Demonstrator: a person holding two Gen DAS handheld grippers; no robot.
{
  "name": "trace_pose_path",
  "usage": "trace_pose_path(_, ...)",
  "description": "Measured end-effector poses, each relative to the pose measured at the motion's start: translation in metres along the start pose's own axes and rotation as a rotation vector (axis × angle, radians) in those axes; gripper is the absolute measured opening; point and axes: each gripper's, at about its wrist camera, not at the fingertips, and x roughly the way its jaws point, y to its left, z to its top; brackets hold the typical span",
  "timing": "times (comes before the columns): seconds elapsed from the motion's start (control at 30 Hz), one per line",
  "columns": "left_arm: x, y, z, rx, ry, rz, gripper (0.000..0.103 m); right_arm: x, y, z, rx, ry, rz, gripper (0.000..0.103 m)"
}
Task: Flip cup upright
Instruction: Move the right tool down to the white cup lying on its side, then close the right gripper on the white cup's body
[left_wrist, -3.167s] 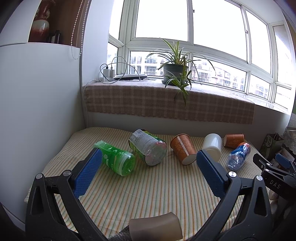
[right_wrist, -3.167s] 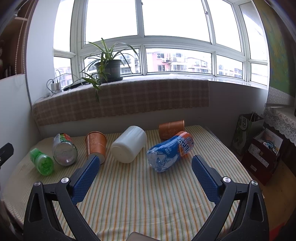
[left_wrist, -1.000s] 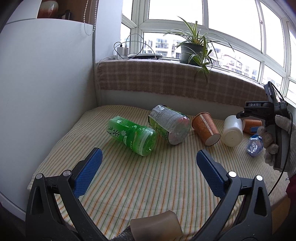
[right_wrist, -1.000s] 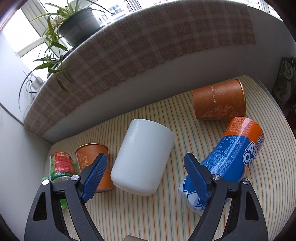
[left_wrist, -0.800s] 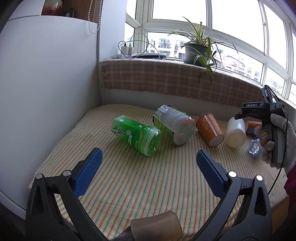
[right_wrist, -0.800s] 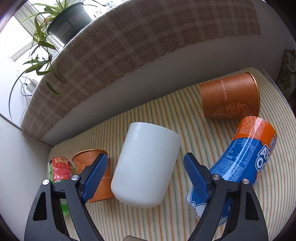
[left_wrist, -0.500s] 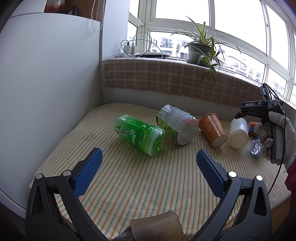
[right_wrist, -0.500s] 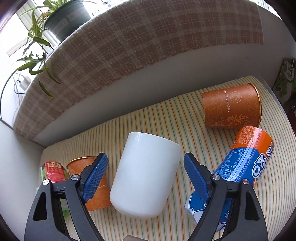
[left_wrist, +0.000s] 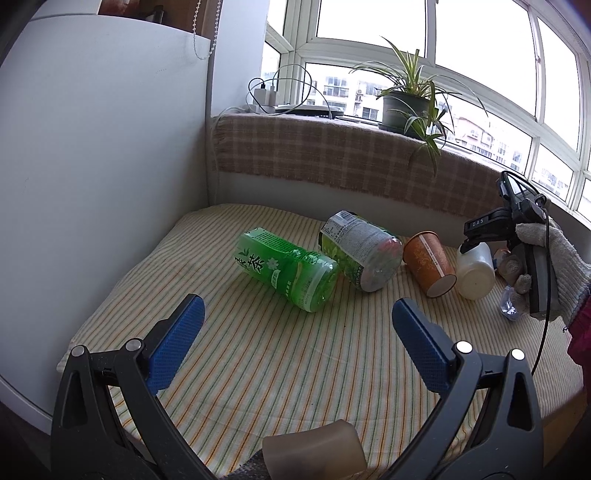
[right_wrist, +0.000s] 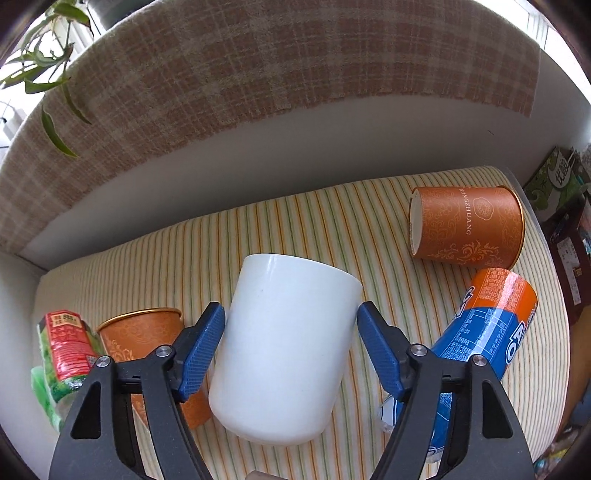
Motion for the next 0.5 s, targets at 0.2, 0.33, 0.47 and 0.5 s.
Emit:
trace_pose_path(0.2,-0.002,0.007,0.000,-0.017,-0.007,0.004,0.103,0.008,0.004,0.010,0.008,0.050,0.006,0.077)
trace_pose_path(0.33,-0.005,0.009,0.000,-0.018,-0.010,0.009,0.103,0.015,0.001,0.014,0.028,0.079,0.021,0.078)
trace_pose_path(0.47,-0.004,0.013,0.002,-0.031,-0.009,0.013,0.103,0.032,-0.001,0.011,0.036,0.109,0.060,0.077)
trace_pose_path(0.5,-0.004,0.014,0.002,-0.031,-0.010,0.015,0.103,0.032,-0.001,0.011,0.035,0.104,0.062,0.077)
